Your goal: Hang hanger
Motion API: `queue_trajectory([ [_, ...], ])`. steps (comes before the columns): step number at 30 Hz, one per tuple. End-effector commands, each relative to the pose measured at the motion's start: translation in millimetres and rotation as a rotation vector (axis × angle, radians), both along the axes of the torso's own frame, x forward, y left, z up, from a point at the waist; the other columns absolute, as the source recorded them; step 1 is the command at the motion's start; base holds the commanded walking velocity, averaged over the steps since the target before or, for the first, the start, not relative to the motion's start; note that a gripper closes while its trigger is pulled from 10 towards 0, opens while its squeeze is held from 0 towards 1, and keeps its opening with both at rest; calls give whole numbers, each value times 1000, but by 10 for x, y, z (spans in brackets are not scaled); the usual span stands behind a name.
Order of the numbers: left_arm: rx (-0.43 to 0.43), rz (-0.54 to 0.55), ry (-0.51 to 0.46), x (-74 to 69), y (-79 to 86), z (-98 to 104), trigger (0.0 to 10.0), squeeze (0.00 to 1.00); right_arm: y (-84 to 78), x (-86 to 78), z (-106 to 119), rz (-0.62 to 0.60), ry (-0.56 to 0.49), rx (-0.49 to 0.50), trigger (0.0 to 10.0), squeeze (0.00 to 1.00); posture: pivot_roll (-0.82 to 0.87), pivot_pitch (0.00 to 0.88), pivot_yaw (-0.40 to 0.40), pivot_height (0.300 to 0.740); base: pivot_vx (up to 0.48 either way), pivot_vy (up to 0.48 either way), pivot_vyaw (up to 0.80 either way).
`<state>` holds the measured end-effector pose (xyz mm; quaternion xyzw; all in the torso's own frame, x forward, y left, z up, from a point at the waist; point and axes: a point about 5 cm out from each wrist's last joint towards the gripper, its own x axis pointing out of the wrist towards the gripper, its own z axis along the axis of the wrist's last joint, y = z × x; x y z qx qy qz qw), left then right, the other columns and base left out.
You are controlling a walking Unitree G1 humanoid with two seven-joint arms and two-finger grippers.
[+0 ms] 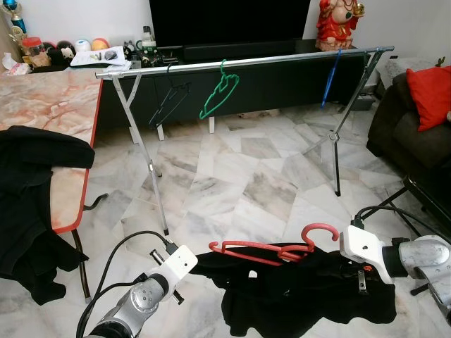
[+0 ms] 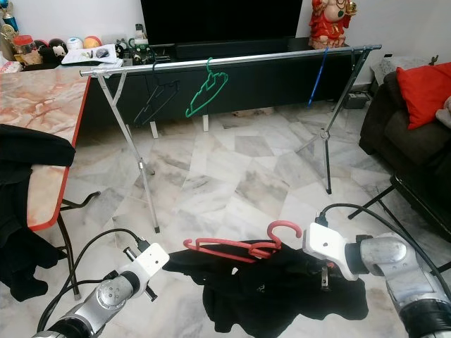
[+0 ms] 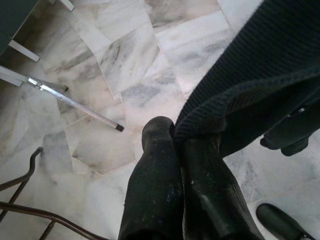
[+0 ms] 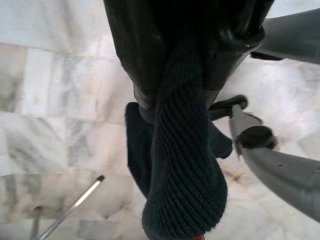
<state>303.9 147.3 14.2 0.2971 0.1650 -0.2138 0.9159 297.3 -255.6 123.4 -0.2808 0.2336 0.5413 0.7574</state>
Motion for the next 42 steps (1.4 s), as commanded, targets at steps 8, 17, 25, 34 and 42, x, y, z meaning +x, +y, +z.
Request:
queue_trajectory([
  [8, 42, 53, 39, -56, 168, -76, 0, 0, -184, -88, -28, 9, 54, -148, 10000, 0, -3, 80, 36, 740, 0, 0, 0],
  [17, 42, 50, 40, -56, 157, -77, 0, 0, -225, -126, -131, 31, 97, -251, 10000, 0, -3, 82, 36, 740, 0, 0, 0],
  [25, 42, 48, 42, -61, 156, -81, 0, 0, -231, 25, -100, -62, -40, -300, 10000, 0, 0, 89, 34, 740, 0, 0, 0],
  [34, 37, 15, 48, -41, 115, -59, 0, 0, -157, 134, -151, -113, -146, -330, 10000, 0, 2, 89, 32, 740, 0, 0, 0],
  [42, -49, -32, 12, 86, 0, 115, 0, 0, 104, 55, -423, -42, -59, -266, 10000, 0, 13, 91, 31, 740, 0, 0, 0],
])
